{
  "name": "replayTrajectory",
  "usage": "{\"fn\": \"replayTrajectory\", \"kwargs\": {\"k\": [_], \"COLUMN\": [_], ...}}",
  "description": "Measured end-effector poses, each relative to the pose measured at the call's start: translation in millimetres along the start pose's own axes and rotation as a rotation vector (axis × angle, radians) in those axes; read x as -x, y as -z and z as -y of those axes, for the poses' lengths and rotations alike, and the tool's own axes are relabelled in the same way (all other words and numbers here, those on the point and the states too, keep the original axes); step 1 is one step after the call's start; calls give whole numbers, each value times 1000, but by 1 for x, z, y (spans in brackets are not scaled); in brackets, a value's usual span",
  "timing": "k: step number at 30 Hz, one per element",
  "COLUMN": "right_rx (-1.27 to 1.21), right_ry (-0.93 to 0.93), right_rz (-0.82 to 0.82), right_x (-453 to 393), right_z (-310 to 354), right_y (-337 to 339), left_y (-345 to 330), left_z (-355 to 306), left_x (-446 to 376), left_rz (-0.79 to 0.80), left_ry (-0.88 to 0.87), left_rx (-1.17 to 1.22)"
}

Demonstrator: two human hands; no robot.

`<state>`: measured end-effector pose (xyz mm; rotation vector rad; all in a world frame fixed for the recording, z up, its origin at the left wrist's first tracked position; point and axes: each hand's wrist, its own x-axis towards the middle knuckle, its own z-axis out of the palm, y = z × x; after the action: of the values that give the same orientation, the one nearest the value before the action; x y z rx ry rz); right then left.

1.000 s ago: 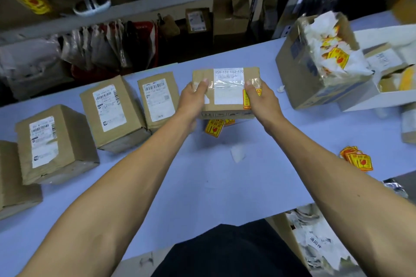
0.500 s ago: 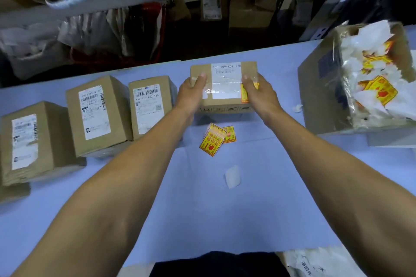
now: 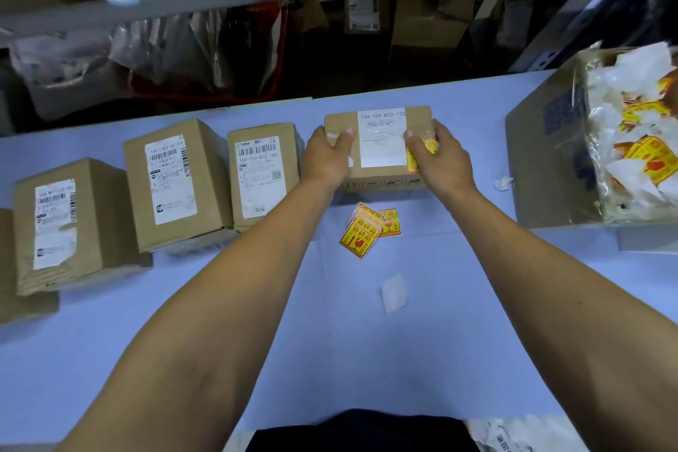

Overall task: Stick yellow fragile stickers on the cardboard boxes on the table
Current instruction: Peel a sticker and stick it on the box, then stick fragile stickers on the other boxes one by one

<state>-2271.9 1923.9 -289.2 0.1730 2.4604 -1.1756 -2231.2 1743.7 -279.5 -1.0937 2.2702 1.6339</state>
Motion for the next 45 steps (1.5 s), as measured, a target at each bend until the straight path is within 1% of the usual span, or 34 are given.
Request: {"fn": "replayTrajectory", "kwargs": {"k": [2,3,4,5,6,8,9,10,12,15,17,19,23,29,31,33,35,37,39,40,42,45], "right_rx": [103,147,188,228,262,293,296,302,338,394,430,468,474,415,360,277,147,-21,-166,-215,-292,-364], "right_ry": [13,35,70,118,179,314,379,443,579,726,719,655,615,574,572,533,412,245,92,42,-19,-50], "right_rz": [-95,-142,-181,-207,-221,-220,-204,-179,-102,55,183,271,317,296,269,198,150,168,208,225,253,298], "right_x": [7,12,17,24,30,48,58,68,87,108,116,120,124,138,138,131,120,106,93,87,76,65], "right_z": [7,11,16,21,26,40,48,55,65,69,64,54,41,38,37,40,44,50,55,57,59,59], "right_y": [3,3,4,2,-2,-15,-25,-37,-62,-101,-123,-137,-149,-156,-154,-154,-156,-161,-167,-170,-176,-182], "left_y": [8,15,24,34,47,74,88,99,118,136,140,139,139,139,139,137,134,131,130,129,130,135], "left_z": [-6,-8,-11,-11,-9,1,8,17,37,71,94,106,109,120,121,113,102,89,77,74,74,88], "left_x": [2,5,10,16,23,37,41,44,46,45,46,45,44,67,68,65,57,40,23,14,0,-6], "left_rz": [45,61,70,69,59,27,12,0,2,72,140,157,173,242,223,131,11,-66,-80,-72,-46,-9], "left_ry": [29,8,-51,-152,-281,-526,-604,-647,-635,-542,-516,-525,-514,-521,-514,-437,-294,-165,-3,72,137,104], "left_rx": [28,10,-39,-116,-231,-539,-698,-831,-992,-1044,-1083,-1098,-1060,-976,-860,-632,-381,-164,1,63,92,90]}}
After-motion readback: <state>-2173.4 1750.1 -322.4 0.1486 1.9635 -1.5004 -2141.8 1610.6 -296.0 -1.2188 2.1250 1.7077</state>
